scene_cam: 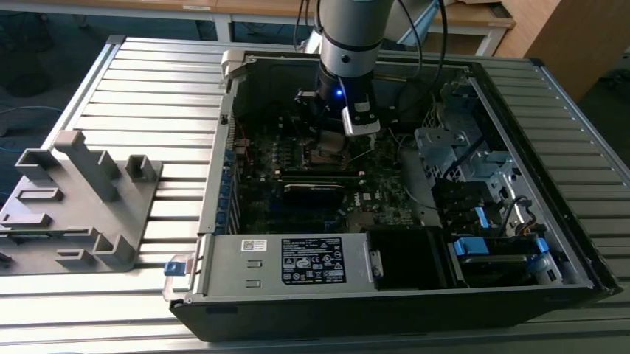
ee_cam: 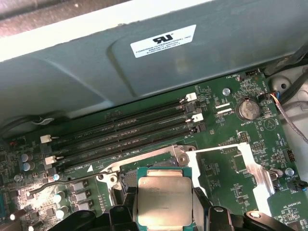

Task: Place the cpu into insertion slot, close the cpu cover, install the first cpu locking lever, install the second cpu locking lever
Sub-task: 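Place the cpu into insertion slot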

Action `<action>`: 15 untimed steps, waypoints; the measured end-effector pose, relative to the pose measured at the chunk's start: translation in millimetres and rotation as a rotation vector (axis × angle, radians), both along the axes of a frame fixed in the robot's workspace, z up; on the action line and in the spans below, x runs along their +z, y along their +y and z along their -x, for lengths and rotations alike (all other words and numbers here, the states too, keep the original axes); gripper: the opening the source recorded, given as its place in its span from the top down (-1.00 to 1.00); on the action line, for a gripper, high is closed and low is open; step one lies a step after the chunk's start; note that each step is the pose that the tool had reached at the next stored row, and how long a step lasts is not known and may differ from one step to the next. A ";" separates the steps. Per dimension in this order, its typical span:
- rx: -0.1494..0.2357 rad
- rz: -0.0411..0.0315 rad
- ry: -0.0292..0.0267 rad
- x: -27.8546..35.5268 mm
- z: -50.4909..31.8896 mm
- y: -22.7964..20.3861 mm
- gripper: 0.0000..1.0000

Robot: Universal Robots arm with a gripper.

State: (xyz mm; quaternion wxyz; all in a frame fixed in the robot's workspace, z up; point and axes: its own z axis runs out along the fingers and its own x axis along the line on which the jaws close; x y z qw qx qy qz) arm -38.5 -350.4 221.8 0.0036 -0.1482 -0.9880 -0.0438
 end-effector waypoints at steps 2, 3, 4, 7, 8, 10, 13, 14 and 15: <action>0.000 0.0000 0.0000 0.0 0.0 0.0 -0.08; 0.000 0.0000 0.0000 0.0 0.0 0.0 -0.08; 0.000 0.0000 0.0000 0.0 0.0 0.0 -0.08; -0.001 0.0000 0.0000 0.0 0.0 0.0 -0.08; -0.001 0.0000 0.0000 0.0 0.0 0.0 -0.08; -0.003 -0.0001 0.0000 0.0 0.0 0.0 -0.08; -0.021 0.0001 0.0000 -0.1 0.0 0.0 -0.08; -0.031 0.0001 0.0000 -0.1 0.0 0.0 -0.08; -0.042 0.0000 0.0000 -0.1 0.0 0.0 -0.08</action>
